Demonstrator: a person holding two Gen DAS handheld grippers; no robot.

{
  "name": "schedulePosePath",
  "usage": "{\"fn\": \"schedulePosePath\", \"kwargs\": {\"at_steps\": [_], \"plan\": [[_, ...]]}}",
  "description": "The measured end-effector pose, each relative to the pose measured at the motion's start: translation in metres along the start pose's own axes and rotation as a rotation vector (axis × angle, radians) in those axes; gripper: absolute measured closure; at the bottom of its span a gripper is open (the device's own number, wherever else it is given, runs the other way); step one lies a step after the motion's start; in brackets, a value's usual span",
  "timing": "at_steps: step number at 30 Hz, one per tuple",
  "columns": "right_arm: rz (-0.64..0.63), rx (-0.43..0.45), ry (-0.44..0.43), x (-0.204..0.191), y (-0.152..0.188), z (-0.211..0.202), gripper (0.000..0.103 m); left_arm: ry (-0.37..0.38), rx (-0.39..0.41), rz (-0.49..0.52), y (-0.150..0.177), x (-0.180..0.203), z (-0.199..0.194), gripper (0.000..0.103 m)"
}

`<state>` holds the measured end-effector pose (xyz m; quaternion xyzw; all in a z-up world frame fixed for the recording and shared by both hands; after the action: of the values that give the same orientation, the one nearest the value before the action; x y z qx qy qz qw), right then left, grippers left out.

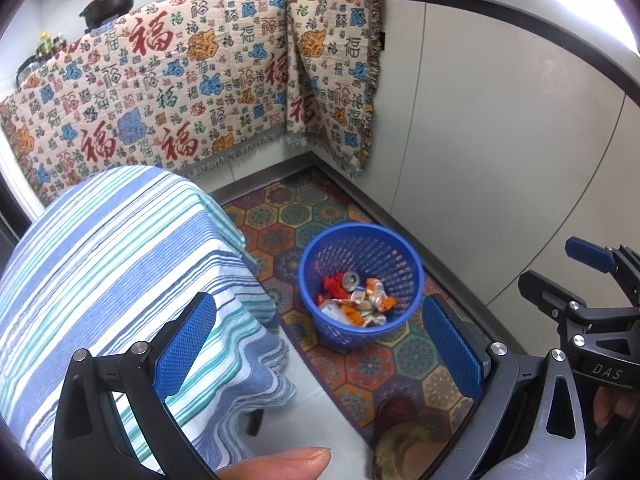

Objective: Collect trash

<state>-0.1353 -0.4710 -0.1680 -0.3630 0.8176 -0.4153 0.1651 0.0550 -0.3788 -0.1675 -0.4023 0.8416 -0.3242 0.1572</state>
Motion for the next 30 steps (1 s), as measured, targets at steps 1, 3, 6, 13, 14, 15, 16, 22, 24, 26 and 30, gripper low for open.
{"fn": "schedulePosePath", "kwargs": {"at_steps": [1,3,6,13,14,15,16,22,24,26,30], "plan": [[0.001,-0.001,0.001,-0.0002,0.0013,-0.0007,0.013,0.001,-0.002,0.001,0.0004,0.0000,0.0004,0.001],[0.003,-0.004,0.001,-0.0008,0.0028,-0.0007,0.013,0.005,-0.005,0.005,0.0014,-0.0008,0.0008,0.001],[0.001,-0.008,0.004,-0.0016,0.0037,-0.0003,0.013,0.009,-0.009,0.009,0.0022,-0.0011,0.0015,0.001],[0.007,-0.013,0.005,-0.0016,0.0039,0.0006,0.013,0.017,-0.015,0.019,0.0039,-0.0020,0.0025,0.001],[0.007,-0.013,0.006,-0.0017,0.0043,0.0006,0.013,0.017,-0.016,0.020,0.0039,-0.0022,0.0026,0.001],[0.008,-0.014,0.007,-0.0021,0.0048,0.0005,0.013,0.018,-0.016,0.020,0.0039,-0.0019,0.0025,0.001],[0.009,-0.015,0.007,-0.0022,0.0048,0.0007,0.013,0.018,-0.017,0.020,0.0040,-0.0019,0.0026,0.001],[0.009,-0.015,0.007,-0.0016,0.0043,0.0007,0.013,0.020,-0.019,0.024,0.0042,-0.0014,0.0032,0.001],[0.009,-0.015,0.007,-0.0008,0.0036,0.0016,0.013,0.024,-0.019,0.027,0.0046,-0.0014,0.0026,0.001],[0.009,-0.016,0.008,-0.0001,0.0033,0.0020,0.013,0.027,-0.020,0.030,0.0051,-0.0007,0.0026,0.001],[0.008,-0.016,0.009,0.0011,0.0032,0.0025,0.013,0.031,-0.022,0.036,0.0061,-0.0013,0.0022,0.001]]}}
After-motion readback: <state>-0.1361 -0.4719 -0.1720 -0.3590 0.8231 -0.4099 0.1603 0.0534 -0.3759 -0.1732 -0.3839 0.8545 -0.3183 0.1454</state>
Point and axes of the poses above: each gripper's, at about its wrist camera, not at the fingertips, and z roughly the way its jaws point, x to its right, y to its underside, the point moved 9 cm from there along z, roughly the way its jaws point, and after that the axes turned 1 degree about -z, right-handed, at the moved point
